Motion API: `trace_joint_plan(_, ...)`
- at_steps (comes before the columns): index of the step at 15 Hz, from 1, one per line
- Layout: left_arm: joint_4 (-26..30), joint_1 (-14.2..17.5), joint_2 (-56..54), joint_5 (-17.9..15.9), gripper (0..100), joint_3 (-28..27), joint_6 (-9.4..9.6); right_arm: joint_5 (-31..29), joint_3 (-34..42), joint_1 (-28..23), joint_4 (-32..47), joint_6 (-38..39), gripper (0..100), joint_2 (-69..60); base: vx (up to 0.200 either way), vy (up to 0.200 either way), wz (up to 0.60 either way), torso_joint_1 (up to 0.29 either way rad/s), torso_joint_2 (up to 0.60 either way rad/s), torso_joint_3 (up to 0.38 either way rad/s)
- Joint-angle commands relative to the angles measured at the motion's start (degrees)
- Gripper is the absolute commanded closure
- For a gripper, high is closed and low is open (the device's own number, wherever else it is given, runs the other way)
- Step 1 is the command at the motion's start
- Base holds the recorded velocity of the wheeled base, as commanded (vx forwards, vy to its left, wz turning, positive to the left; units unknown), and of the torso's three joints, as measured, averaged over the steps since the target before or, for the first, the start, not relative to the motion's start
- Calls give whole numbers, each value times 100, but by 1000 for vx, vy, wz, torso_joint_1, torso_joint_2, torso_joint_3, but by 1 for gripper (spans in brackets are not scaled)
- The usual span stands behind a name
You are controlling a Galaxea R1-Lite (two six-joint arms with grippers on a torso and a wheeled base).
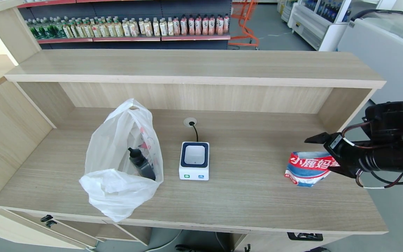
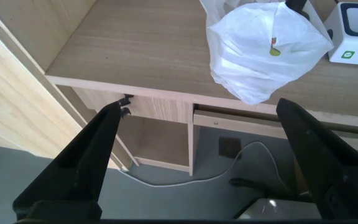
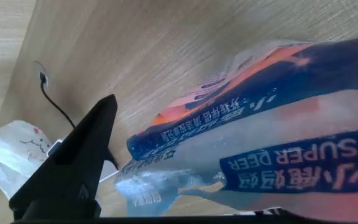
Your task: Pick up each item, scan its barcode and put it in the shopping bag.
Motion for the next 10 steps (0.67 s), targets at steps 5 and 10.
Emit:
trace_joint_plan(5, 1, -1, -2, 3, 0, 0, -1, -341, -161, 236, -547, -393, 100, 823, 0, 0, 0, 0, 0, 0)
trace_joint_plan(10, 1, -1, -2, 3, 0, 0, -1, -640, -82, 272, -564, -1368, 100, 674, 0, 0, 0, 0, 0, 0)
